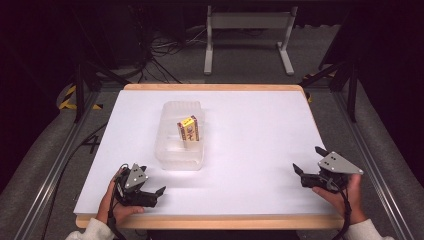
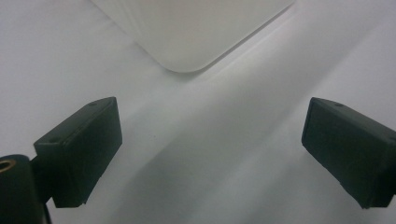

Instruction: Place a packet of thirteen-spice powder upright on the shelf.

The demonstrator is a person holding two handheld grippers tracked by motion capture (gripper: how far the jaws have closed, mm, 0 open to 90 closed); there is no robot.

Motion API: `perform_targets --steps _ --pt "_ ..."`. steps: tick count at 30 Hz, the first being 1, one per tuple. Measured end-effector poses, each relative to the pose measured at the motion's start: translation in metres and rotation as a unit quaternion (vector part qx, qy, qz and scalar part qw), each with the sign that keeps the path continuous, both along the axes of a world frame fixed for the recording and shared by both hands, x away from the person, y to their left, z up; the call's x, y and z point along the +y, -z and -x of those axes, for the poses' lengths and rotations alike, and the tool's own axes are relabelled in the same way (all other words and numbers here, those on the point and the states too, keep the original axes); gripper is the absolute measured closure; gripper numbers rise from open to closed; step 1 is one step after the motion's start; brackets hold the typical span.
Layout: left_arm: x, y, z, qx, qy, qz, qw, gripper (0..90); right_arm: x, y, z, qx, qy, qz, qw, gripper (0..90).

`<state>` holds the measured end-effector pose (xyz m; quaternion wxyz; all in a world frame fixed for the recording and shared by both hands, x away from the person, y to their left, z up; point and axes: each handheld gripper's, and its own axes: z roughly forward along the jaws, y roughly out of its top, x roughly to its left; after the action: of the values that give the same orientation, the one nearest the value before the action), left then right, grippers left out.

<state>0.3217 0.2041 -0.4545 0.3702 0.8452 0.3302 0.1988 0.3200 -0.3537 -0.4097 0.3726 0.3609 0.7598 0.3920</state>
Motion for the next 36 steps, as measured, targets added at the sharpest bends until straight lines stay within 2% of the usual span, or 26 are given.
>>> perform_targets --steps 2,5,10,11,18,36 --pt "0.000 0.000 0.000 -0.001 0.000 0.000 1.0000 5.7 -0.004 0.002 0.002 0.003 0.005 -0.003 1.0000 9.5" --pt "0.000 0.000 0.001 -0.003 -0.002 0.003 1.0000 5.7 -0.008 0.004 0.007 -0.007 0.018 -0.009 0.9998 9.7" --pt "0.001 -0.001 0.001 -0.004 -0.002 0.003 1.0000 5.7 -0.014 0.009 0.013 -0.001 0.027 -0.007 0.9996 9.7" --pt "0.001 -0.001 0.001 -0.005 -0.002 0.004 1.0000 5.7 -0.018 0.010 0.016 -0.004 0.036 -0.008 0.9993 9.7" --pt "0.001 -0.002 0.001 -0.007 -0.001 0.006 1.0000 5.7 -0.027 0.015 0.021 0.004 0.049 -0.023 0.9985 9.5" --pt "0.001 -0.002 0.001 -0.007 0.001 0.006 1.0000 5.7 -0.024 0.016 0.022 -0.001 0.047 -0.007 0.9989 9.4"
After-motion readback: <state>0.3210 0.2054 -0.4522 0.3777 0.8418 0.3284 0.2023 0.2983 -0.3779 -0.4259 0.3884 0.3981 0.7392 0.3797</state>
